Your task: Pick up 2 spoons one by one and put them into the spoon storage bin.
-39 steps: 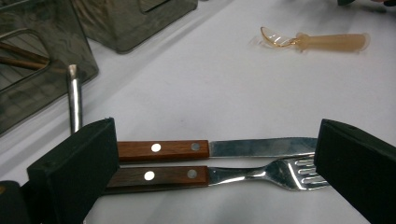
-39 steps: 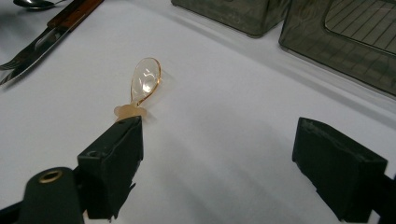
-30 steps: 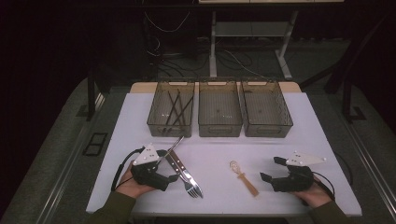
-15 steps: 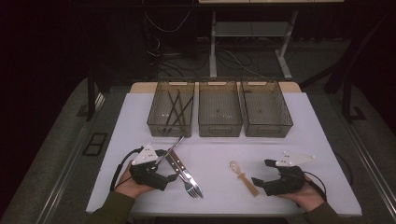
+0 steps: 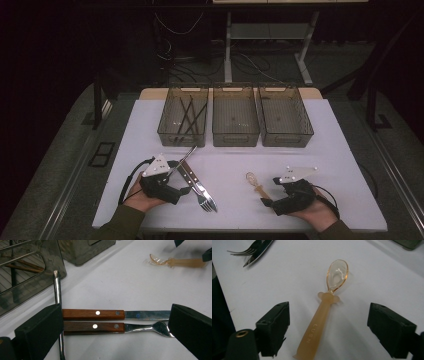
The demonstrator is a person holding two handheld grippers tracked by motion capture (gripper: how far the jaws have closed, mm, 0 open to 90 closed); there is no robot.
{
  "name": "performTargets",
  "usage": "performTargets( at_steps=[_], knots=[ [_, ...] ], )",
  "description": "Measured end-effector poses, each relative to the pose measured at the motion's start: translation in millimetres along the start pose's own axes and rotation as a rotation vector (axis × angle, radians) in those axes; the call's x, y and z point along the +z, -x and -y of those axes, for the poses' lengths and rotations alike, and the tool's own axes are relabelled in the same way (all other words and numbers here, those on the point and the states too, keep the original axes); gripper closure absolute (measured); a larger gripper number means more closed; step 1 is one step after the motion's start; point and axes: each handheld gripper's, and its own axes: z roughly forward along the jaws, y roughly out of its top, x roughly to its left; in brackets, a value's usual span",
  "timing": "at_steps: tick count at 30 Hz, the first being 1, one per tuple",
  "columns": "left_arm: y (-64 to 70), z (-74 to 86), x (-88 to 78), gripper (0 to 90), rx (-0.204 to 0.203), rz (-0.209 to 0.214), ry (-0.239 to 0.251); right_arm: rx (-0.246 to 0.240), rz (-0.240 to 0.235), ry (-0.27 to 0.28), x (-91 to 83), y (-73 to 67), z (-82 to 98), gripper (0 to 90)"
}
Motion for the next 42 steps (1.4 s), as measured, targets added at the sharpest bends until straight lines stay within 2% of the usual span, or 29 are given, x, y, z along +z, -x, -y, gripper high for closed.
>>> performTargets(
  at_steps=[2, 13, 18, 25, 32, 42],
  knots=[
    [0.2, 0.0, 0.3, 0.0, -0.001, 0.001, 0.000, -0.010, -0.004, -0.013, 2.4, -1.1, -0.5, 24.2],
    [0.5, 0.0, 0.8, 0.0, -0.003, 0.003, -0.001, -0.053, -0.017, -0.098, 13.6, -7.9, -1.2, 42.8],
    [0.7, 0.0, 1.1, 0.0, -0.001, 0.004, -0.004, -0.084, 0.009, -0.107, 13.8, -9.7, -1.7, 52.6],
    [1.2, -0.2, 1.4, 0.0, -0.001, 0.005, -0.004, -0.079, 0.007, -0.117, 12.8, -9.7, -2.6, 64.5],
    [1.0, -0.2, 1.3, 0.0, -0.001, 0.005, -0.004, -0.084, 0.015, -0.123, 12.7, -11.0, -3.4, 67.9],
    [1.1, -0.3, 1.4, 0.0, 0.000, 0.006, -0.004, -0.074, 0.001, -0.133, 11.7, -10.4, -4.0, 75.9]
  ],
)
